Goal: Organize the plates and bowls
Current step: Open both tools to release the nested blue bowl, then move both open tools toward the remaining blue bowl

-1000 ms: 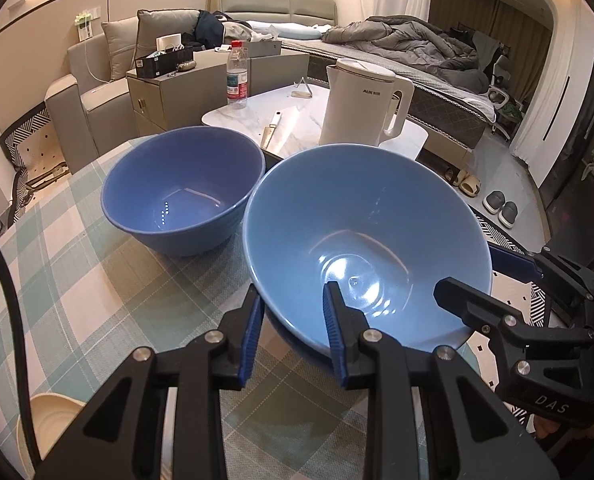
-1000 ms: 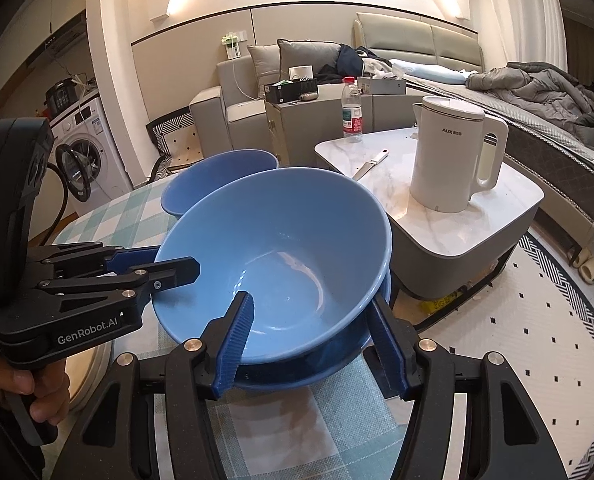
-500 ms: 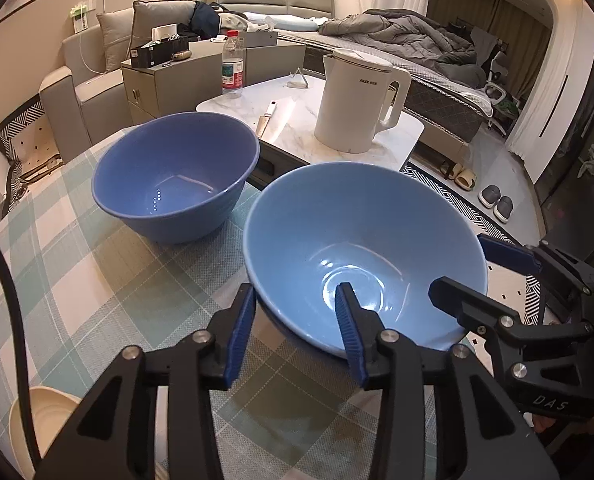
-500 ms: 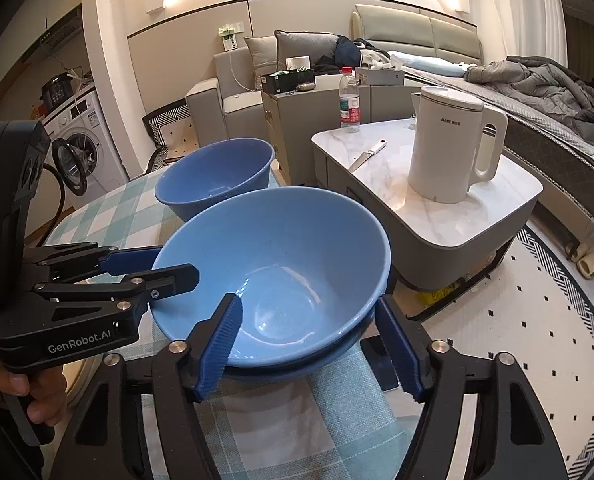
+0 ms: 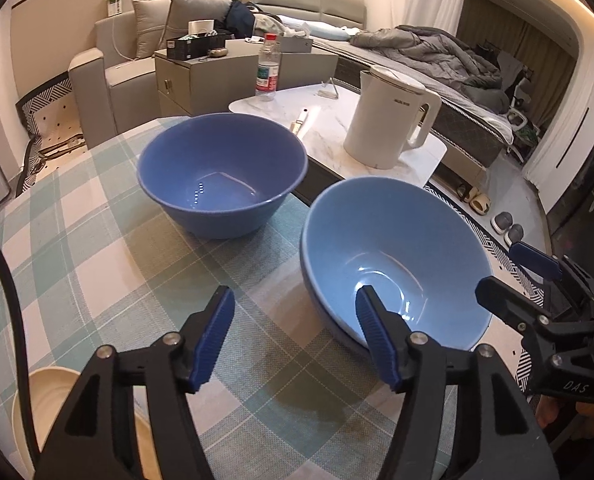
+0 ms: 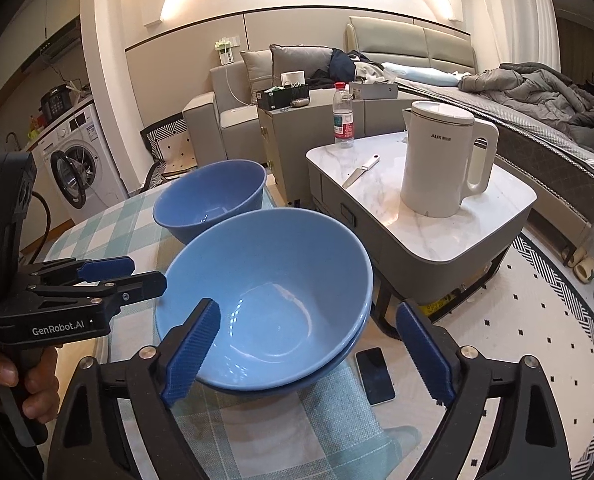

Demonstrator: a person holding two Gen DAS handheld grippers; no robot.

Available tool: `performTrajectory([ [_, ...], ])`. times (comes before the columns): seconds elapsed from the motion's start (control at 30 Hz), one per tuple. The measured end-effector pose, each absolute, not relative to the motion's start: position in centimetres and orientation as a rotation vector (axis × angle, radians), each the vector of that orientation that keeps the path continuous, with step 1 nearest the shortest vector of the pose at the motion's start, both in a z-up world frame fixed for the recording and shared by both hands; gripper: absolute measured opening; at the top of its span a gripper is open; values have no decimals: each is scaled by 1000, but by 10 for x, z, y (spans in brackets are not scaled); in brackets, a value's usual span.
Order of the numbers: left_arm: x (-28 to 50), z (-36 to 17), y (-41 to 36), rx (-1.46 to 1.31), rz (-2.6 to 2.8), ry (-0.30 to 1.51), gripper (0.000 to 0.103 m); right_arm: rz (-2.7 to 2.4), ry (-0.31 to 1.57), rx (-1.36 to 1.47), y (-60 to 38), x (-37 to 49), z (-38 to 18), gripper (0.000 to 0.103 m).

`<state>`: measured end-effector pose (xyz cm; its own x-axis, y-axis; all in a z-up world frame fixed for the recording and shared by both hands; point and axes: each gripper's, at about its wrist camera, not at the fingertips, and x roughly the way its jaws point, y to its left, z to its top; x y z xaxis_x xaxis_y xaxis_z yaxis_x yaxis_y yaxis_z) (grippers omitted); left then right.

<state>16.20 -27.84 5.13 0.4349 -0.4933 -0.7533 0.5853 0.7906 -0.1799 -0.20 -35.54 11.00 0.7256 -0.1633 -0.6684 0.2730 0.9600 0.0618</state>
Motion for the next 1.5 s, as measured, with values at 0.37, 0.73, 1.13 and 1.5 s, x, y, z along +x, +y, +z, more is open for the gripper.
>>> performTrajectory([
  [0.37,168,63,-255,73,-633,864,99,-153,702,81,-336,9,124,102],
  [0.73,175,71,-236,27,-598,826,103,-88,701,8,-333,24,143,102],
  [1.13,187,78,-227,20,-565,801,103,-26,716,-22,-358,40,165,102],
  [1.5,202,78,-220,11,-538,803,103,38,727,-56,-366,60,191,102],
])
